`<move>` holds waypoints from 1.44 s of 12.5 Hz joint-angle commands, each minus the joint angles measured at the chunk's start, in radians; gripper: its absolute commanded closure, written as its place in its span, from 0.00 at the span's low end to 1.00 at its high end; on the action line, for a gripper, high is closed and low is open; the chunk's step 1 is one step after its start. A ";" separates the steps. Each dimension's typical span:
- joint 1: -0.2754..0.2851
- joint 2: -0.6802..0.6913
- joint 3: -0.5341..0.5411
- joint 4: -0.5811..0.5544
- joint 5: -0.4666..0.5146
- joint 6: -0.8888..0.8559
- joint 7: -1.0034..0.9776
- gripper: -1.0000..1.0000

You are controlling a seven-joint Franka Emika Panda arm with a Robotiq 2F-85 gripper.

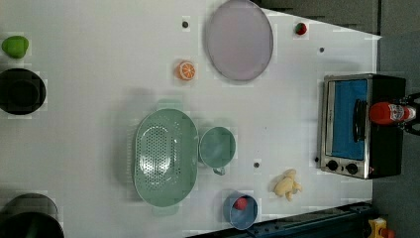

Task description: Pick Ketchup from oven and place it on table.

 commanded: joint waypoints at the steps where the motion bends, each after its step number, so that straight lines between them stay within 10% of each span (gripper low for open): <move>1: -0.004 -0.013 -0.018 0.013 0.007 -0.012 0.010 0.37; 10: 0.111 -0.178 0.078 0.329 -0.134 -0.411 0.004 0.37; 18: 0.213 -0.249 0.407 0.295 -0.134 -0.605 0.004 0.37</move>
